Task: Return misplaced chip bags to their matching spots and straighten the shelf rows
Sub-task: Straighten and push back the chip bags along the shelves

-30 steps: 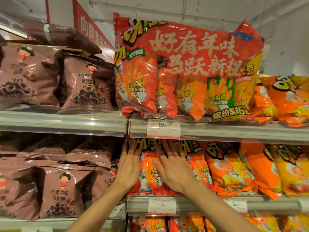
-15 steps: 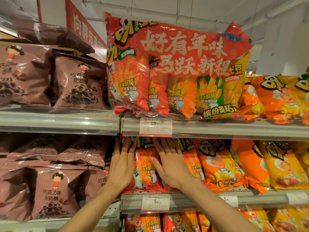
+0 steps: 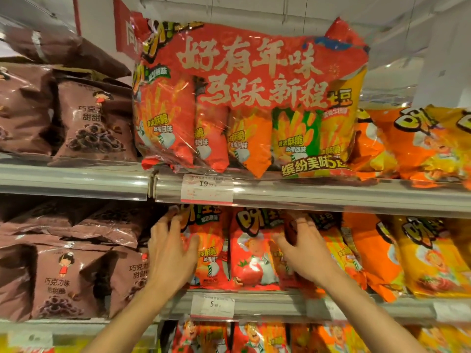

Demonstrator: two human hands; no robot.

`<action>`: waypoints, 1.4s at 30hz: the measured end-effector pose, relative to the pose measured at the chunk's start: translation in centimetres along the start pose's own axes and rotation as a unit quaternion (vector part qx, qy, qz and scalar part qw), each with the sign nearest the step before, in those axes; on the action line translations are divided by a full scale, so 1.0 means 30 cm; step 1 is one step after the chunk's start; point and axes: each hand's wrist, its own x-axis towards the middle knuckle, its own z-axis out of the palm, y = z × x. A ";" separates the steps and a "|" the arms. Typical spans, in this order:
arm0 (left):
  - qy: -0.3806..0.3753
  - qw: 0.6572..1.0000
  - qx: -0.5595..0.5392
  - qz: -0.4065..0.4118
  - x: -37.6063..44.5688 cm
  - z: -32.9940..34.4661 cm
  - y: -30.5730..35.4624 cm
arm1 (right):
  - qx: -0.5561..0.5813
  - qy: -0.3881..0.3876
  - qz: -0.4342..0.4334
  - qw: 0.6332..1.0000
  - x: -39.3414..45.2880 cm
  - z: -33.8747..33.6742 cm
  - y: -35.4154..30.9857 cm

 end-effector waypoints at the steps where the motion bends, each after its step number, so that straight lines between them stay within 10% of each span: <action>1: 0.009 1.000 0.017 -0.005 -0.003 0.006 -0.003 | 0.000 -0.023 -0.009 1.000 -0.002 -0.003 0.020; 7: -0.017 0.990 -0.038 0.136 -0.045 0.032 0.134 | 0.047 -0.147 -0.014 0.988 0.038 -0.011 0.077; 17: -0.264 0.957 -0.107 -0.052 -0.007 0.138 0.282 | 0.148 -0.234 -0.022 0.961 0.121 0.014 0.132; 42: -0.266 0.889 -0.359 -0.099 0.045 0.227 0.271 | 0.178 -0.189 -0.071 0.963 0.125 -0.055 0.199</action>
